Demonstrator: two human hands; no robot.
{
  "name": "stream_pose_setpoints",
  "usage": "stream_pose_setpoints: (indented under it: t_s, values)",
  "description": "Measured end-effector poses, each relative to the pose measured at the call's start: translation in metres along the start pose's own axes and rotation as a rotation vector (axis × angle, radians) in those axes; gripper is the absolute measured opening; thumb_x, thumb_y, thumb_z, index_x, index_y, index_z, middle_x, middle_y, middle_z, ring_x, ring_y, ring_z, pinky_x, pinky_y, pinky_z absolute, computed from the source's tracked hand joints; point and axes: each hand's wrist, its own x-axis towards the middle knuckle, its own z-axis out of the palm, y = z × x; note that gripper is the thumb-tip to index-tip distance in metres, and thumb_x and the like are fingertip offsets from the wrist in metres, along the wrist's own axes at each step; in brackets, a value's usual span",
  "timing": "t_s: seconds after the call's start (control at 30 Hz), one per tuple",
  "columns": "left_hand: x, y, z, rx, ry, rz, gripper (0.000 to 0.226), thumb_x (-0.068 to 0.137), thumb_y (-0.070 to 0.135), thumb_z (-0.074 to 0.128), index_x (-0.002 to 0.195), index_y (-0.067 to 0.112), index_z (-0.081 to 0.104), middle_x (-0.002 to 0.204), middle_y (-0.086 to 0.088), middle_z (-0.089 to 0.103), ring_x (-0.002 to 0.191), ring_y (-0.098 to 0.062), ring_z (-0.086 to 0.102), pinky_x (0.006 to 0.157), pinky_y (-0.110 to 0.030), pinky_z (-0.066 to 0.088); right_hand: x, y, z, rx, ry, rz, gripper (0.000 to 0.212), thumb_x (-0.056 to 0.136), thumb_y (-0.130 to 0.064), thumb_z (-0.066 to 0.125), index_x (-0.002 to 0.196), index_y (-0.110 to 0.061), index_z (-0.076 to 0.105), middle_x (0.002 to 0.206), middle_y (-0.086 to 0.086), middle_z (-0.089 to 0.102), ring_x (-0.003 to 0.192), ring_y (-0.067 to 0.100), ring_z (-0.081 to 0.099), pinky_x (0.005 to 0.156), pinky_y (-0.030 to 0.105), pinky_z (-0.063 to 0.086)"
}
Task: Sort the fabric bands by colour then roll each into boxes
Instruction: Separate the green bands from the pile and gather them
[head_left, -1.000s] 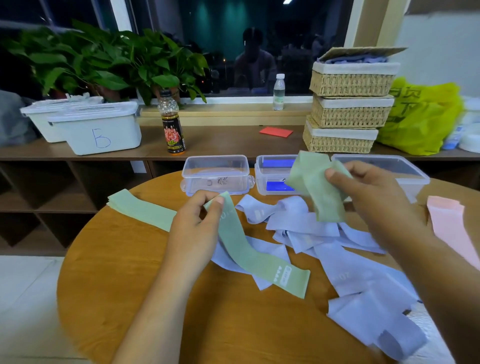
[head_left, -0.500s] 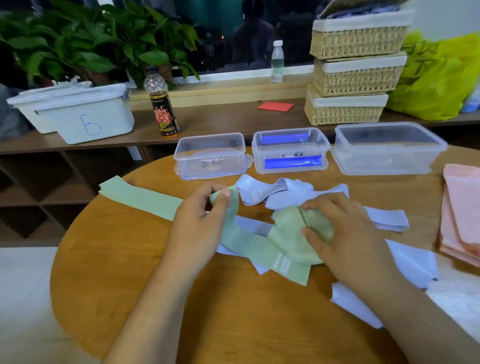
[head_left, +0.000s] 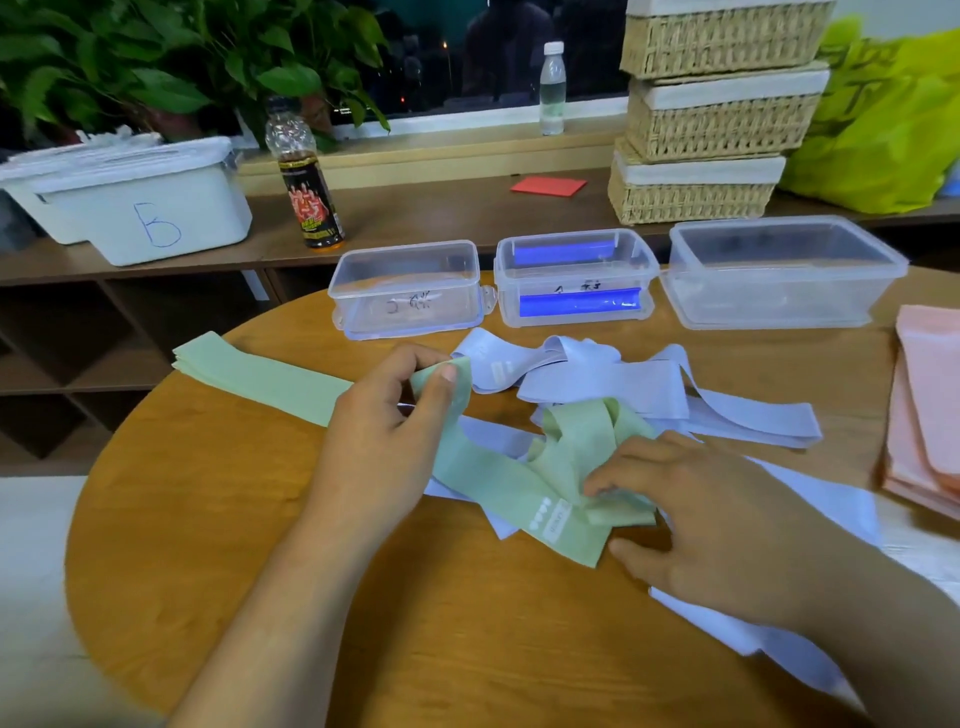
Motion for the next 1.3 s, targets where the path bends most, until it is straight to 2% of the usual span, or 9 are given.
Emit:
stream_pose_setpoints:
  t_s: [0.1,0.23,0.4,0.57,0.7,0.8,0.93,1.03,1.3]
  values:
    - [-0.001,0.001,0.001,0.007,-0.007,0.0,0.017,0.108,0.03,0.06,0.095,0.027,0.071,0.083,0.013,0.068,0.072,-0.007,0.054,0.062,-0.019,0.042,0.002,0.002,-0.001,0.047,0.037,0.046,0.031,0.091,-0.055,0.059,0.122,-0.052,0.061,0.111,-0.034,0.063,0.099,-0.004,0.058,0.076,0.021,0.05]
    - [-0.004,0.006,0.001,0.006,0.021,-0.001,0.019,0.108,0.031,0.06,0.093,0.028,0.071,0.077,0.015,0.064,0.067,-0.005,0.052,0.059,-0.014,0.04,0.004,-0.007,-0.011,0.316,0.235,0.196,0.022,0.098,-0.046,0.061,0.118,-0.051,0.066,0.095,-0.027,0.071,0.076,0.001,0.066,0.067,0.019,0.05]
    - [-0.008,0.031,-0.002,-0.002,0.056,0.081,0.017,0.107,0.028,0.061,0.096,0.03,0.074,0.09,0.008,0.071,0.083,-0.013,0.063,0.066,-0.019,0.046,0.006,-0.037,-0.042,0.785,0.522,0.239,0.023,0.1,-0.022,0.068,0.116,-0.038,0.069,0.08,-0.001,0.072,0.062,0.02,0.062,0.061,0.034,0.052]
    - [-0.021,0.064,-0.003,-0.077,0.061,0.176,0.013,0.104,0.033,0.064,0.101,0.033,0.076,0.095,0.009,0.073,0.08,-0.013,0.065,0.066,-0.026,0.051,0.007,-0.069,-0.055,1.075,0.501,0.285,0.01,0.098,-0.02,0.07,0.094,-0.029,0.068,0.079,0.006,0.064,0.048,0.026,0.064,0.045,0.035,0.045]
    - [-0.03,0.076,0.004,-0.173,0.008,0.177,0.012,0.1,0.034,0.067,0.098,0.029,0.077,0.083,0.008,0.071,0.066,-0.011,0.058,0.06,-0.025,0.047,0.014,-0.08,-0.052,1.352,0.474,0.3,0.005,0.095,-0.019,0.07,0.094,-0.024,0.071,0.081,0.015,0.066,0.055,0.032,0.067,0.05,0.029,0.052]
    - [-0.034,0.076,0.013,-0.177,-0.031,0.171,0.009,0.099,0.031,0.07,0.097,0.031,0.079,0.085,0.008,0.075,0.074,-0.013,0.065,0.069,-0.029,0.052,0.017,-0.088,-0.052,1.505,0.468,0.287,0.013,0.085,-0.021,0.07,0.098,-0.022,0.074,0.086,0.019,0.07,0.066,0.036,0.075,0.058,0.028,0.06]
    - [-0.03,0.071,0.008,-0.17,0.135,0.189,0.008,0.099,0.026,0.073,0.096,0.031,0.08,0.09,0.005,0.076,0.082,-0.022,0.07,0.07,-0.043,0.058,0.015,-0.088,-0.057,1.45,0.585,0.296,0.014,0.09,-0.005,0.07,0.094,-0.018,0.075,0.083,0.018,0.072,0.065,0.036,0.076,0.059,0.026,0.061]
    - [-0.027,0.072,0.004,-0.137,0.163,0.194,0.01,0.099,0.026,0.074,0.098,0.034,0.08,0.091,0.007,0.077,0.082,-0.022,0.071,0.069,-0.047,0.06,0.012,-0.087,-0.064,1.486,0.566,0.285,0.016,0.075,-0.018,0.074,0.091,-0.018,0.077,0.079,0.018,0.074,0.066,0.034,0.076,0.058,0.024,0.06]
    - [-0.034,0.076,0.018,-0.049,0.071,0.22,0.013,0.095,0.029,0.079,0.104,0.039,0.083,0.086,0.01,0.072,0.082,-0.019,0.065,0.071,-0.03,0.053,0.01,-0.096,-0.059,1.341,0.563,0.269,0.022,0.084,-0.011,0.077,0.104,-0.019,0.076,0.092,0.008,0.081,0.08,0.027,0.081,0.069,0.029,0.064]
